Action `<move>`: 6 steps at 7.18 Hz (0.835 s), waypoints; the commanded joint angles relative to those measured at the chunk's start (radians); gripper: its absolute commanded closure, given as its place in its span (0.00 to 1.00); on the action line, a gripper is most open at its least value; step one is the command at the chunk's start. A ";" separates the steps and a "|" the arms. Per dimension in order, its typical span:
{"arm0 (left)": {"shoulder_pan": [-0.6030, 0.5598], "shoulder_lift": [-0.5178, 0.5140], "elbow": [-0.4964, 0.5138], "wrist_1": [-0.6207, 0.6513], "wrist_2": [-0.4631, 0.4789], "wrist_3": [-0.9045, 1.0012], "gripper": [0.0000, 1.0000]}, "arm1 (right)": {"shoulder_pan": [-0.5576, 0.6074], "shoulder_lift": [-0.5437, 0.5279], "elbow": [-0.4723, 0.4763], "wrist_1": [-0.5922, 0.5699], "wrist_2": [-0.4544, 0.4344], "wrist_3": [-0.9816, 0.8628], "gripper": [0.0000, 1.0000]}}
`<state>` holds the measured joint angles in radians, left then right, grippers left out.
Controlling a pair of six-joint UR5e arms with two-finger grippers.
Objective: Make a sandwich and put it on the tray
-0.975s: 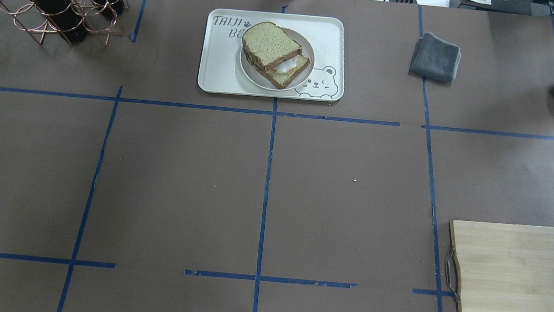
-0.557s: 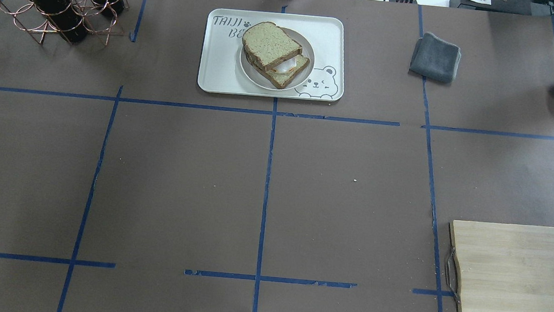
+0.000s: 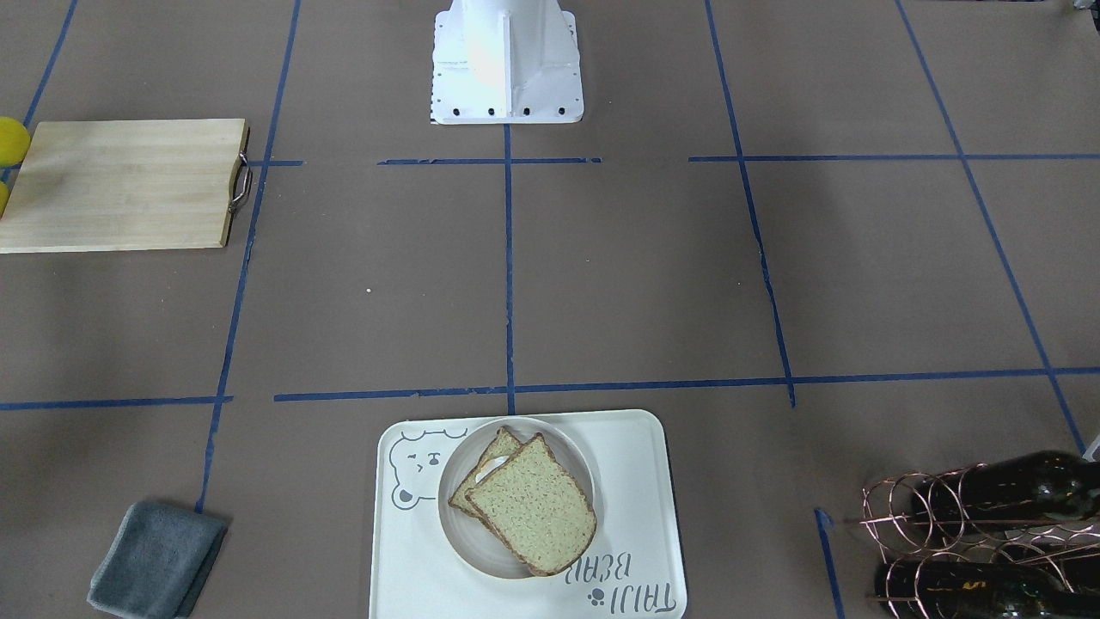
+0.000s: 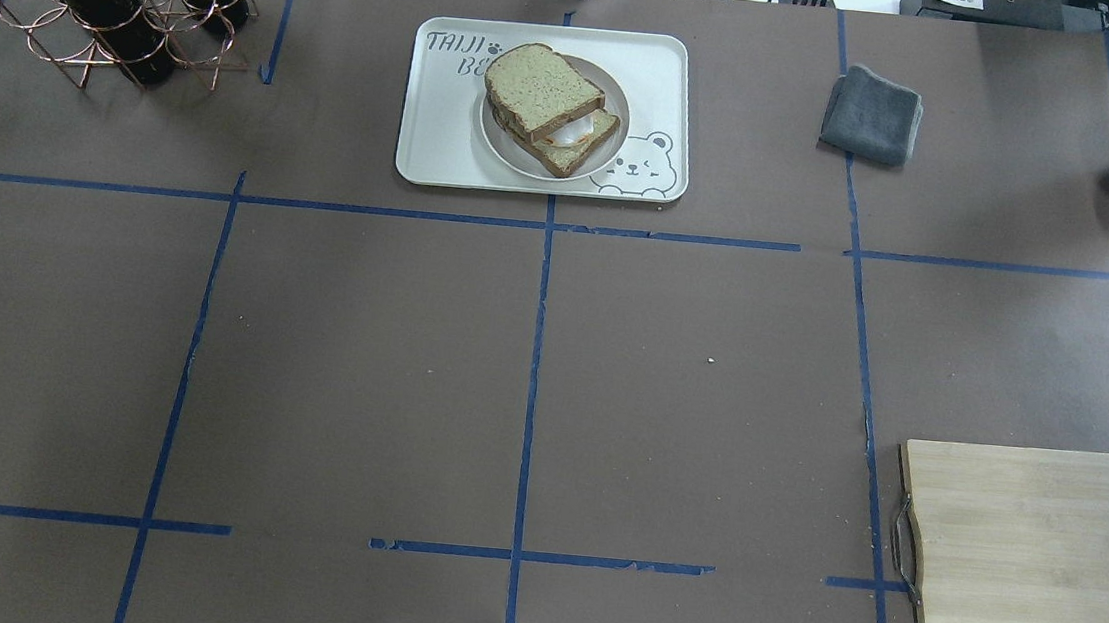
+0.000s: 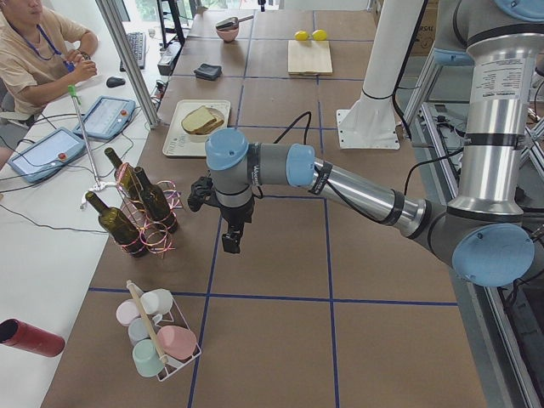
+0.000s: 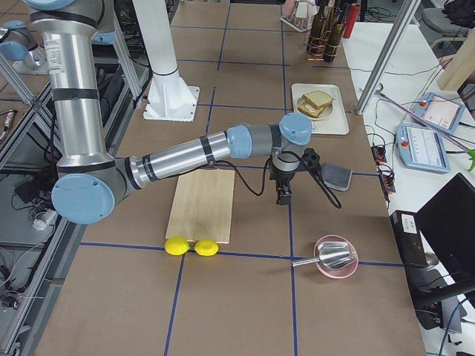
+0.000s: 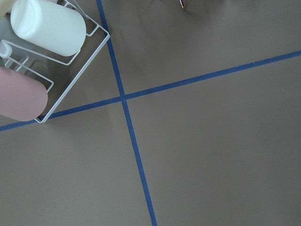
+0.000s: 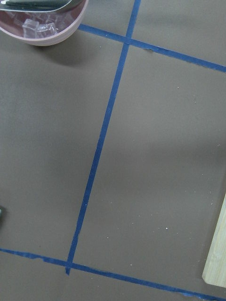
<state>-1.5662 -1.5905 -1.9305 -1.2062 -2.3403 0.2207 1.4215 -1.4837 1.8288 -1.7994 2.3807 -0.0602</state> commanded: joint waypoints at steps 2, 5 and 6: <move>0.006 0.001 -0.010 0.008 -0.001 0.000 0.00 | -0.003 -0.003 -0.026 0.000 0.002 0.005 0.00; 0.020 0.001 -0.021 0.008 -0.002 0.000 0.00 | -0.013 -0.001 -0.029 0.043 0.005 0.008 0.00; 0.021 0.001 -0.030 0.008 -0.002 0.000 0.00 | -0.018 0.000 -0.028 0.043 0.005 0.008 0.00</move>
<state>-1.5474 -1.5892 -1.9517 -1.1980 -2.3419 0.2204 1.4103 -1.4844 1.8010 -1.7610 2.3849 -0.0523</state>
